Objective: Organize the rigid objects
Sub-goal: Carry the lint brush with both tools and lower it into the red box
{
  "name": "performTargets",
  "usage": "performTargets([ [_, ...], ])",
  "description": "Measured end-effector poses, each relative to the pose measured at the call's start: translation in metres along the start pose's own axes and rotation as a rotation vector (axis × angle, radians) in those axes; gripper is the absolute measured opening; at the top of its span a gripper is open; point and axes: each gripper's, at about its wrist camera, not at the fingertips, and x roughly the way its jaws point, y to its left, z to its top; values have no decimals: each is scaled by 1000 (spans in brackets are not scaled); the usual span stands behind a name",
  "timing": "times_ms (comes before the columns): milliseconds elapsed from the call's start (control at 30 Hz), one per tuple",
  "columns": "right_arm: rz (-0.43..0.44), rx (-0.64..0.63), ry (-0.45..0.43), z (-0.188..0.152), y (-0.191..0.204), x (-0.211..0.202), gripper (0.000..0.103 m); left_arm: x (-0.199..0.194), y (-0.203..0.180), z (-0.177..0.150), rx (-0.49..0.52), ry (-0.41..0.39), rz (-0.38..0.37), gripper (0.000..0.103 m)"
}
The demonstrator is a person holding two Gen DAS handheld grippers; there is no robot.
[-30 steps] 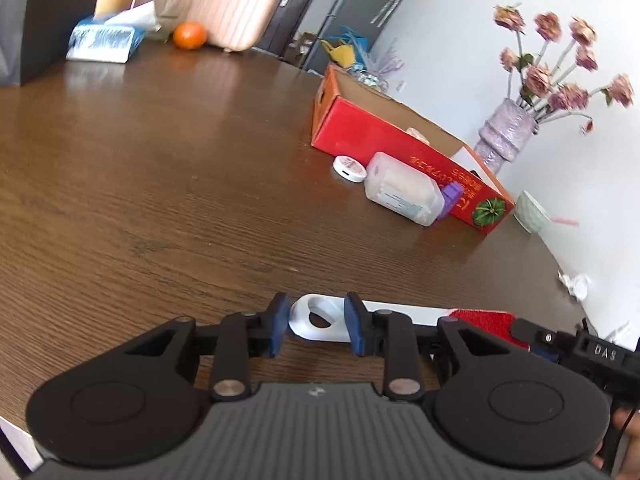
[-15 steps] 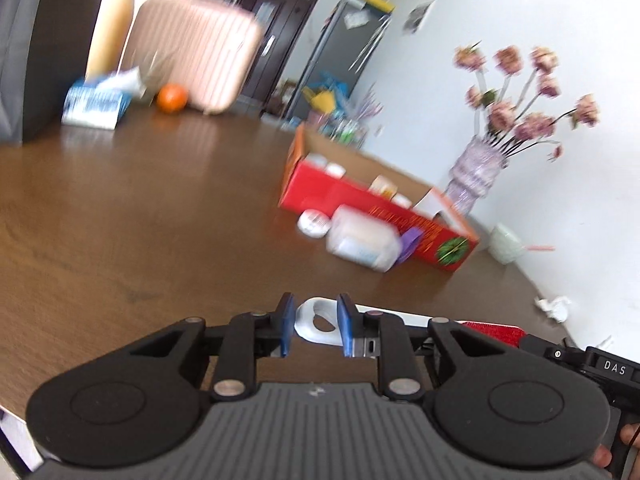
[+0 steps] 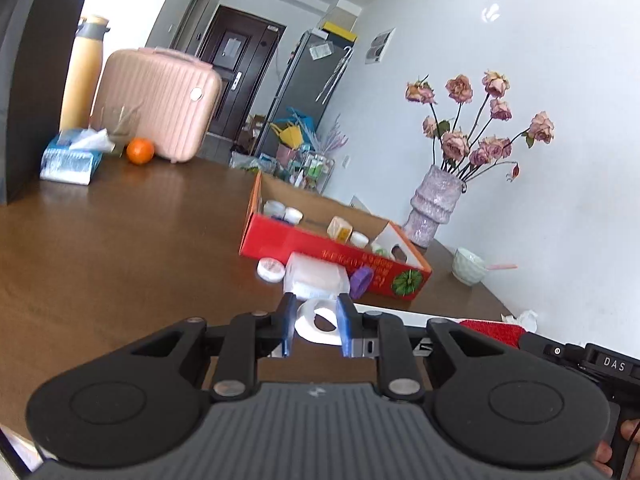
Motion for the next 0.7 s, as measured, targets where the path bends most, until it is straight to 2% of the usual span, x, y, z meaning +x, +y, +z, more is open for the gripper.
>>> performTargets([
  [167,5,-10,-11,34,-2,24,43,35,-6,38,61,-47,2,21],
  [367,-4,-24,-25,92,-10,77,43,105,-11,93,125,-60,-1,21],
  [533,-15,2,28,138,-33,145,43,187,4,121,125,-21,20,21],
  [700,-52,49,92,161,-64,216,42,263,25,131,82,68,35,21],
])
